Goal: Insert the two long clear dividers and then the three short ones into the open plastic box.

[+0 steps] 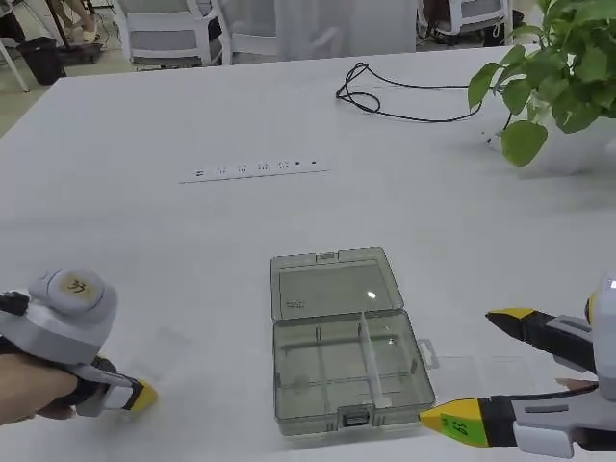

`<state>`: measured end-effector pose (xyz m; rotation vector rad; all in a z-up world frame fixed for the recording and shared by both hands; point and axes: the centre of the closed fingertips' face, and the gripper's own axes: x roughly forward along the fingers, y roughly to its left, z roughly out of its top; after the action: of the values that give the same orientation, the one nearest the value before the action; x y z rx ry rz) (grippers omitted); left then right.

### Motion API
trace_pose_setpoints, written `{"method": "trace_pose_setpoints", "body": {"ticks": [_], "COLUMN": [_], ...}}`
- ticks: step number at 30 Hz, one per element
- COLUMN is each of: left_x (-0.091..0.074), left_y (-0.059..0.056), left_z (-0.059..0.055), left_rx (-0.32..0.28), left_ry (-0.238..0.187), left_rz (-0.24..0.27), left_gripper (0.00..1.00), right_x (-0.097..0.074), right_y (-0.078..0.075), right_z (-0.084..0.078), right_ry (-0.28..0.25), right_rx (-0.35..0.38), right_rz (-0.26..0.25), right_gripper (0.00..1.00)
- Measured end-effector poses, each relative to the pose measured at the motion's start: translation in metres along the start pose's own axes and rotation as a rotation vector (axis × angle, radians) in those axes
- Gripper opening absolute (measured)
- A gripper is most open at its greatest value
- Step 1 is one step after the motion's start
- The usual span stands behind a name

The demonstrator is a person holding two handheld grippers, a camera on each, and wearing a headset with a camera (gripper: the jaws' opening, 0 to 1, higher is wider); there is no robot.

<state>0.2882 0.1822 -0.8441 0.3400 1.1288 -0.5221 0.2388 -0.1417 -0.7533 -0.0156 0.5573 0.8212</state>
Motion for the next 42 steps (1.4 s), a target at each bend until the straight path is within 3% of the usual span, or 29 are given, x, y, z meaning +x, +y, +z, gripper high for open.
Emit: {"method": "trace_pose_setpoints", "body": {"ticks": [15,26,32,37,42], "left_x": [-0.001,-0.002,-0.003,-0.005,-0.007], "left_y": [0.000,-0.001,-0.001,-0.004,-0.006], "left_z": [0.000,0.001,0.002,0.006,0.007], "left_rx": [-0.034,-0.026,-0.065,-0.188,-0.354], "left_ry": [-0.015,-0.030,-0.055,-0.121,-0.202], "left_rz": [-0.018,-0.025,-0.035,-0.075,-0.119], "left_gripper": [0.30,0.30,0.30,0.30,0.30], "right_x": [0.000,0.004,0.005,0.005,0.006], "right_y": [0.005,0.010,0.009,0.009,0.007], "right_z": [0.000,0.003,0.001,0.000,0.002], "right_ry": [0.001,0.007,0.011,0.010,-0.002], "right_rx": [0.012,0.010,0.014,0.021,0.033], "right_rz": [0.005,0.022,0.026,0.031,0.023], "right_gripper": [1.00,1.00,1.00,1.00,0.99]}}
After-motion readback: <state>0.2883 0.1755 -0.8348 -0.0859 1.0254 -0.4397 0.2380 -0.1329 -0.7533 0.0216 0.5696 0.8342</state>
